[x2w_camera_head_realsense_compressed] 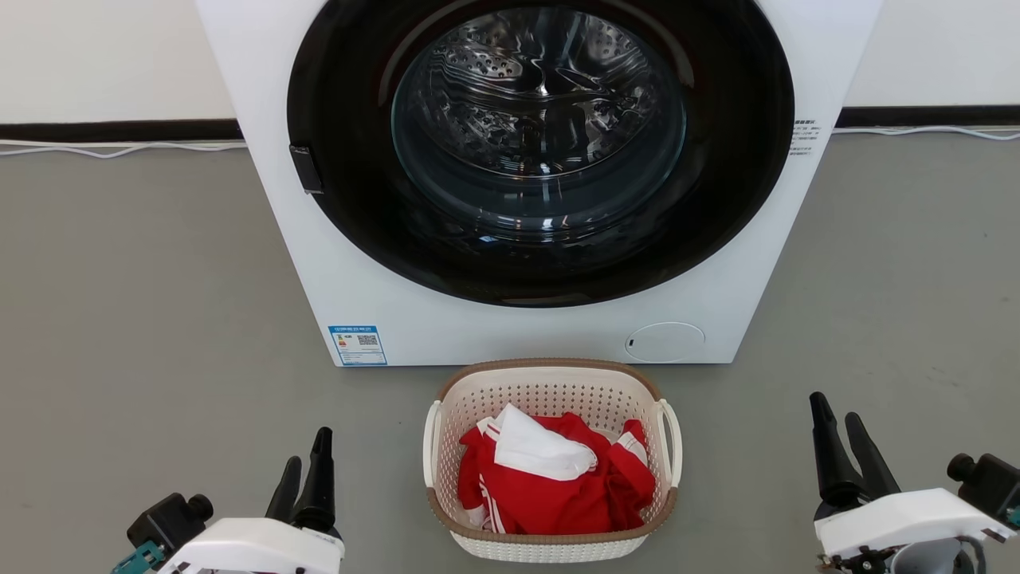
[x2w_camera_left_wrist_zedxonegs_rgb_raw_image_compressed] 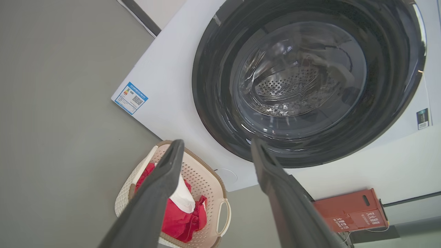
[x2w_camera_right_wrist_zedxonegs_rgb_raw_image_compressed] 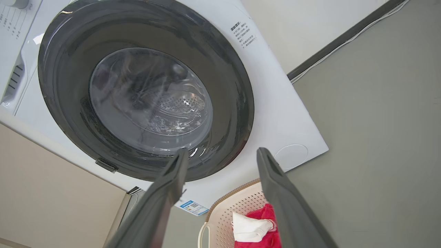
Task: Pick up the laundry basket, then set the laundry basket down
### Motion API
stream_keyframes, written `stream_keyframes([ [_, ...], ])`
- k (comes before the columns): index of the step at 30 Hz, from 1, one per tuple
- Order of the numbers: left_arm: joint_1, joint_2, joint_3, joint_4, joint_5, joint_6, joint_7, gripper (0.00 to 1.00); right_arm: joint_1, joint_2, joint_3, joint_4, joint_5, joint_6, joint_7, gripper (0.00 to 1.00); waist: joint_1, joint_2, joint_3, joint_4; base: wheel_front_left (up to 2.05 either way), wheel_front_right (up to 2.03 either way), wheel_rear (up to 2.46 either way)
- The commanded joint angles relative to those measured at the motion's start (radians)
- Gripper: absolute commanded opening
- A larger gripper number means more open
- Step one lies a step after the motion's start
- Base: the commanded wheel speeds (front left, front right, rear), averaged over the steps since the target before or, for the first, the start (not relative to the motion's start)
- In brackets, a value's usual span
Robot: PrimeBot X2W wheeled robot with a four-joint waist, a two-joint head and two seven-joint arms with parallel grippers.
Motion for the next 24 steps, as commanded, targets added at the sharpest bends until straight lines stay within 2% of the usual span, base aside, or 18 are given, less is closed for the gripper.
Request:
stream_keyframes([
  [1, -0.04, 0.008, 0.008, -0.032, 0.035, 0.006, -0.013, 1.0, -0.039, -0.018, 0.017, -0.02, -0.041, 0.004, -0.02, 1.0, -0.0001, 0.0, 0.0, 0.0, 0.0, 0.0, 0.0],
  [24, -0.041, 0.012, -0.029, -0.039, 0.277, 0.046, -0.081, 1.0, -0.04, -0.039, 0.048, -0.01, -0.318, 0.006, -0.088, 1.0, -0.0001, 0.0, 0.001, 0.003, 0.0, 0.0, 0.0],
])
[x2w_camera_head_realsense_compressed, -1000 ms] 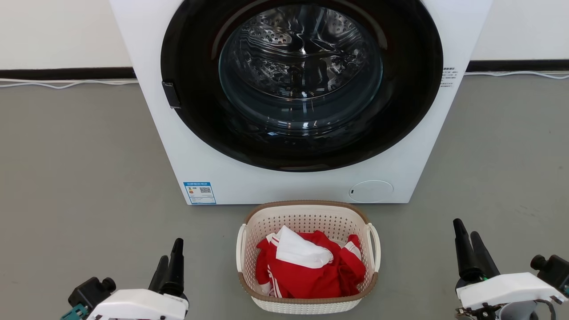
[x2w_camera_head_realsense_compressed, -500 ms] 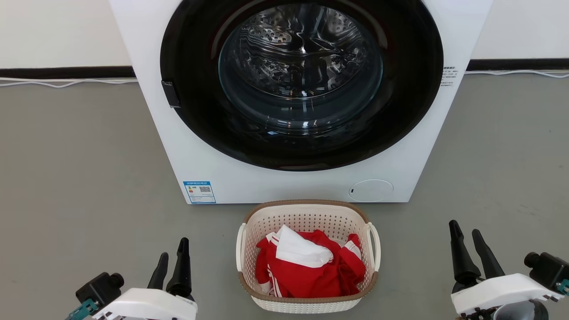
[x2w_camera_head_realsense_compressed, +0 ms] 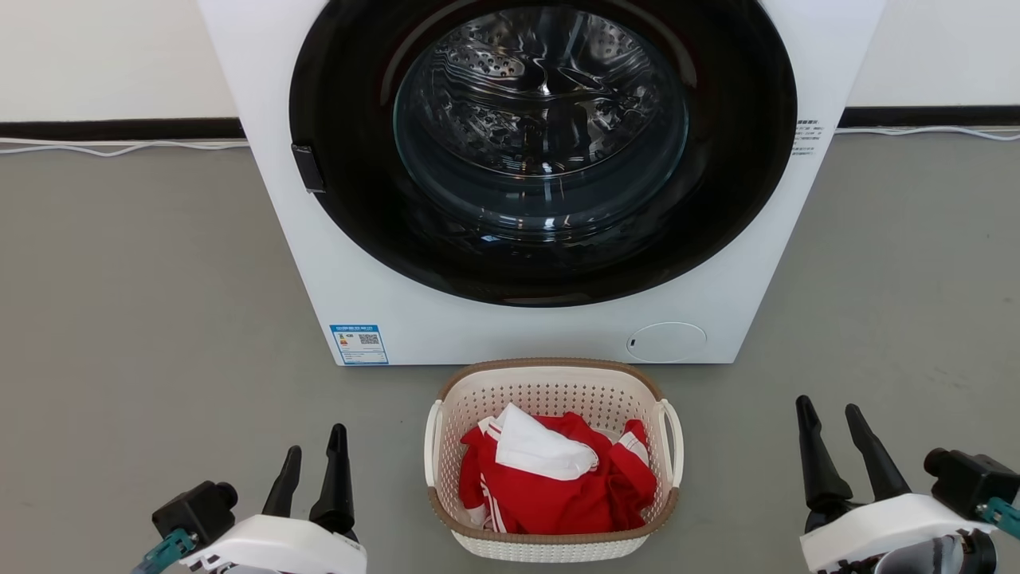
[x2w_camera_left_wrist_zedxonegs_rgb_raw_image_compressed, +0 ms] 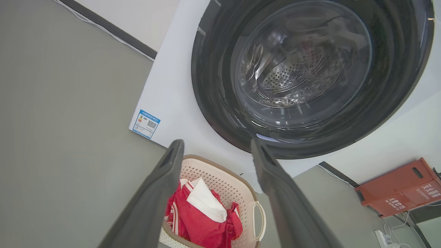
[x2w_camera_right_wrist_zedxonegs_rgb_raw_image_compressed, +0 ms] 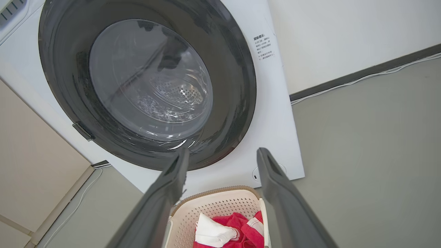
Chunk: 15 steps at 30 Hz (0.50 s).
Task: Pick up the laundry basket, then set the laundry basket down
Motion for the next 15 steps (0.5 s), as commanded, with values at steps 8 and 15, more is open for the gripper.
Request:
stream_keyframes([
  [8, -0.043, 0.01, 0.003, -0.029, 0.101, 0.021, -0.034, 1.0, -0.041, -0.027, 0.034, -0.015, -0.115, 0.006, -0.04, 1.0, 0.0, 0.0, 0.003, -0.001, 0.0, 0.0, 0.0],
  [15, -0.046, 0.012, -0.009, -0.029, 0.18, 0.032, -0.055, 1.0, -0.038, -0.031, 0.034, -0.004, -0.19, 0.006, -0.06, 1.0, 0.0, 0.0, 0.004, -0.002, 0.0, 0.0, 0.0],
])
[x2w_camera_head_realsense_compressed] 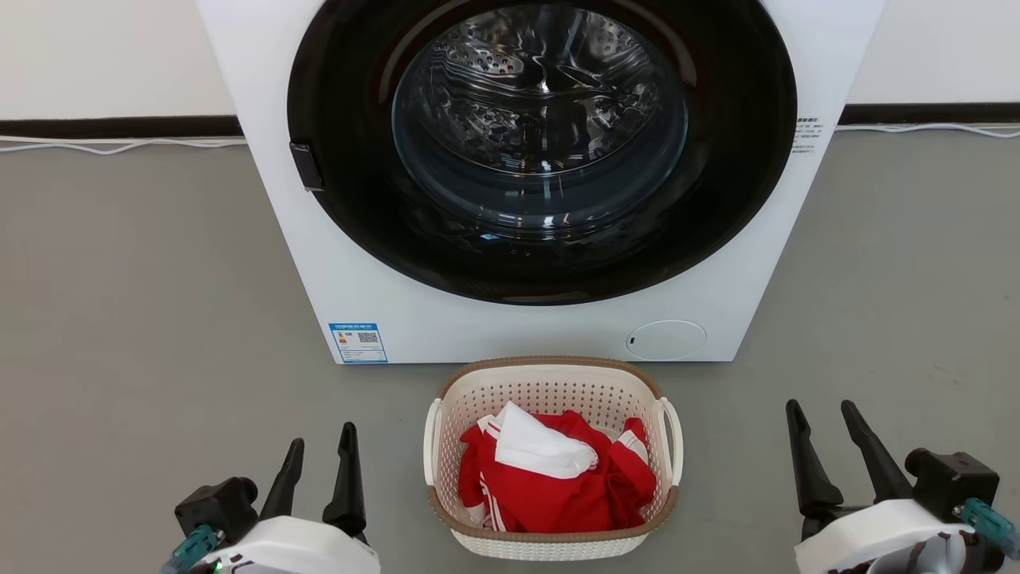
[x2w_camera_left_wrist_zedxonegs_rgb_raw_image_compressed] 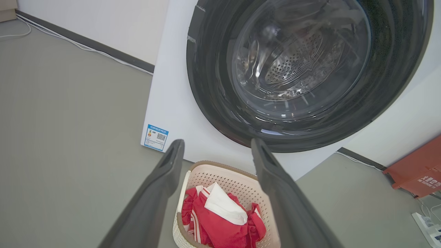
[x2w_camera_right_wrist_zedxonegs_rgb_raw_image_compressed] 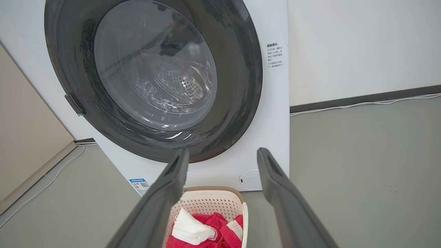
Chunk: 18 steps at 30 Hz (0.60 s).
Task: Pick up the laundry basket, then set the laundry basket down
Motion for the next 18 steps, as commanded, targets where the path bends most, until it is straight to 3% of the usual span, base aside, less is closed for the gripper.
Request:
stream_keyframes([
  [1, -0.045, 0.009, 0.019, -0.028, 0.033, 0.007, -0.017, 1.0, -0.033, -0.016, 0.017, -0.017, -0.029, 0.006, -0.022, 1.0, -0.0001, -0.0001, 0.0, 0.0, 0.0, 0.0, 0.0],
  [18, -0.048, 0.012, 0.0, -0.031, 0.211, 0.032, -0.067, 1.0, -0.036, -0.023, 0.026, 0.01, -0.222, 0.007, -0.072, 1.0, -0.0001, -0.0001, 0.002, -0.001, 0.0, 0.0, 0.0],
])
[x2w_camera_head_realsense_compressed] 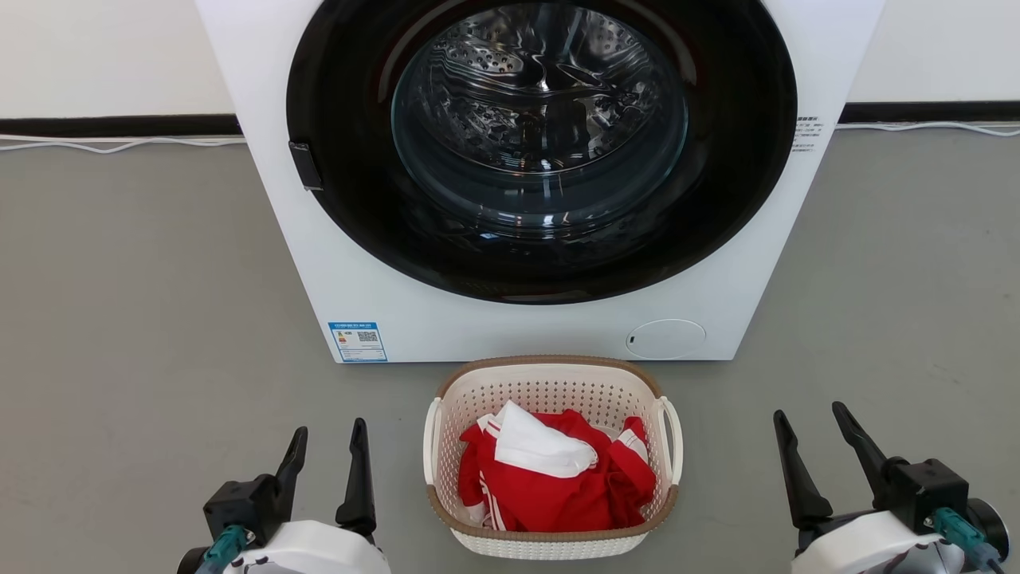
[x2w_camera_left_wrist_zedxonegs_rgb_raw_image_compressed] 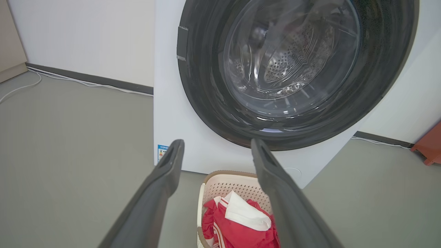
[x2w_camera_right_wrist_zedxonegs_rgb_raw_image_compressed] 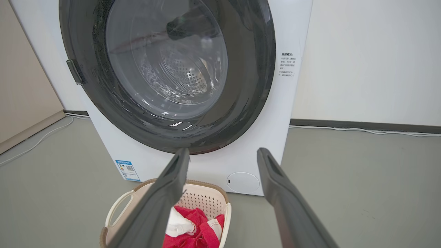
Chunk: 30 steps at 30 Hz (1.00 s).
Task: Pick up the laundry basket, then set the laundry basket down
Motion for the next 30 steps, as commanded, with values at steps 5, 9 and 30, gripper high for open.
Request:
stream_keyframes([
  [5, -0.045, 0.009, 0.02, -0.028, 0.04, 0.015, -0.019, 1.0, -0.036, -0.021, 0.026, -0.013, -0.045, 0.007, -0.023, 1.0, -0.0001, 0.0, -0.001, -0.001, 0.0, 0.0, 0.0],
  [9, -0.044, 0.009, 0.021, -0.026, 0.038, 0.015, -0.019, 1.0, -0.037, -0.02, 0.023, -0.01, -0.045, 0.007, -0.023, 1.0, -0.0001, 0.0, -0.001, -0.003, 0.0, 0.0, 0.0],
  [30, -0.059, 0.009, 0.005, -0.012, 0.026, 0.019, -0.019, 1.0, -0.055, -0.014, 0.007, -0.022, -0.016, 0.007, -0.023, 1.0, -0.0001, 0.0, 0.03, -0.002, 0.0, 0.0, 0.0],
])
